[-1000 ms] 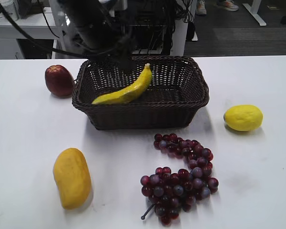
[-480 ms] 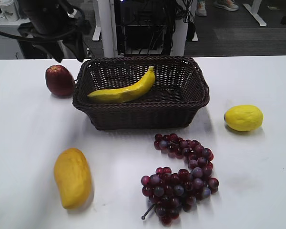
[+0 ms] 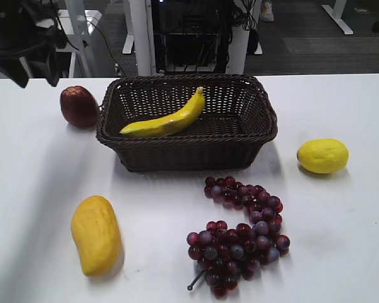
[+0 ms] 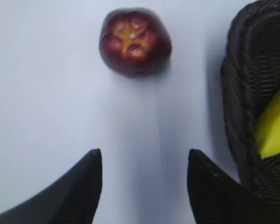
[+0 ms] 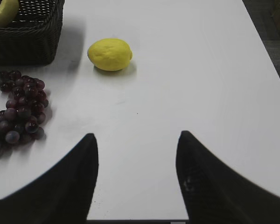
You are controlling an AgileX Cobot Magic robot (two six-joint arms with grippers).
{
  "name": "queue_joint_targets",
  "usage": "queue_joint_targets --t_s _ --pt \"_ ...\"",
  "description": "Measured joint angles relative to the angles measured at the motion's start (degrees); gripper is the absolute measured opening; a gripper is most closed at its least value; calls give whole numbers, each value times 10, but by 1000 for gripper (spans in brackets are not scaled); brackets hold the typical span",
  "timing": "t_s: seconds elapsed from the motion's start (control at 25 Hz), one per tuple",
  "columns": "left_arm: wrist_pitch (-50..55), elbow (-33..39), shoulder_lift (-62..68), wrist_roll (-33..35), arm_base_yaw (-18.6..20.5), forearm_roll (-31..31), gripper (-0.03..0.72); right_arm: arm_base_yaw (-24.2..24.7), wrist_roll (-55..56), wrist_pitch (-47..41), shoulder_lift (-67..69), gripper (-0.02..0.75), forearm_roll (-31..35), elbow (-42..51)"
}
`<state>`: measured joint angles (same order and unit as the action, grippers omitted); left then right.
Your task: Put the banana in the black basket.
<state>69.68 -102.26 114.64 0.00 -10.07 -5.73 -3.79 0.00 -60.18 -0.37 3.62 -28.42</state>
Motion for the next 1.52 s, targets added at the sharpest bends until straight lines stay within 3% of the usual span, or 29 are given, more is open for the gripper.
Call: queue_joint_targets --t_s 0.24,0.64,1.52 --pt "1 62 -26 0 46 4 571 0 0 0 0 440 0 0" --pt "1 198 -145 17 54 95 571 0 0 0 0 440 0 0" --pt "1 484 -472 20 55 39 571 0 0 0 0 440 0 0"
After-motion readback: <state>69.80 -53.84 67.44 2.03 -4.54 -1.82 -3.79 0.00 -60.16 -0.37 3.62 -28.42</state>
